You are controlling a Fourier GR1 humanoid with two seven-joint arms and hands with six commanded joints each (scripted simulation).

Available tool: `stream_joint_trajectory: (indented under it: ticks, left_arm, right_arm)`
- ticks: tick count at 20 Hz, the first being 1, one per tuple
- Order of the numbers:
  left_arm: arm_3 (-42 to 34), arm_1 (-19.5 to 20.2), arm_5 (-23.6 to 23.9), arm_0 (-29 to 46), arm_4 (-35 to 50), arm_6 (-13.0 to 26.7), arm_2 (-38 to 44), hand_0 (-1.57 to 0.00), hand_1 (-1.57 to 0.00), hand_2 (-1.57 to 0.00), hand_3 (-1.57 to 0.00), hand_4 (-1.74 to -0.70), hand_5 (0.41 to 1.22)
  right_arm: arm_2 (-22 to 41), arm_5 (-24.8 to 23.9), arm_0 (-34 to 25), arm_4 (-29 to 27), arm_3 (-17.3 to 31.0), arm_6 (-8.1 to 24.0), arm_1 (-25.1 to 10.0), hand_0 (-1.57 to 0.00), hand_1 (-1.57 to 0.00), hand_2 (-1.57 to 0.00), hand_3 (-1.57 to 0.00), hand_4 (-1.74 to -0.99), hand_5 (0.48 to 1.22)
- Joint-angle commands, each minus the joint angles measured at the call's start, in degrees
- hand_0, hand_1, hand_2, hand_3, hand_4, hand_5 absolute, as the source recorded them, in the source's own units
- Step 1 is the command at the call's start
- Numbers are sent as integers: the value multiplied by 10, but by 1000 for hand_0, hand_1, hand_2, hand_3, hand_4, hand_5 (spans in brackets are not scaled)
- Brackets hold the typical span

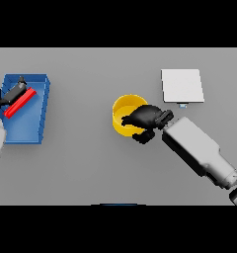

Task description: Pick up the red beaker and tilt it to pour out 1 green nut into yellow bowl. Pick up the yellow bowl and place it on the metallic measuring scale.

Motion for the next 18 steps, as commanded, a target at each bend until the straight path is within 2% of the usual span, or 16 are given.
stream_joint_trajectory:
  ticks: [1,2,4,7,9,11,15,18]
  left_arm:
    - [-5,1,-1,1,1,1,1,1,1,1,1,-755,703]
    - [-4,1,0,-1,0,1,0,1,1,1,1,-755,704]
    - [2,2,3,2,-3,-2,0,1,1,1,1,-756,701]
    - [-6,5,1,-1,-7,2,-2,1,1,1,1,-750,695]
    - [0,5,0,-4,-8,5,-3,1,1,1,1,-742,690]
    - [-4,5,0,-1,-11,4,-6,1,1,1,1,-735,689]
    - [-17,6,-1,11,-7,2,-4,1,1,1,1,-731,685]
    - [1,7,1,-4,-7,0,-2,1,1,1,1,-732,691]
  right_arm:
    - [-1,-1,0,-6,1,-21,-6,-669,-652,-614,-309,-1394,976]
    - [-2,4,-4,-9,5,-31,-6,-849,-836,-806,-399,-1463,1025]
    - [0,11,-7,-15,4,-29,-6,-1109,-1100,-1081,-706,-1557,1096]
    - [2,24,-5,-23,-7,-21,-15,-1334,-1330,-1205,-1120,-1647,1157]
    - [3,21,-7,-27,-3,-28,-18,-1420,-1417,-1253,-1269,-1681,1180]
    - [4,21,-7,-32,-8,-23,-20,-1474,-1472,-1281,-1365,-1702,1195]
    - [7,7,-4,-35,-24,-27,-29,-1531,-1531,-1306,-1405,-1725,1210]
    - [-14,33,-11,-52,-55,-4,-37,-1551,-1550,-1371,-1309,-1733,1215]
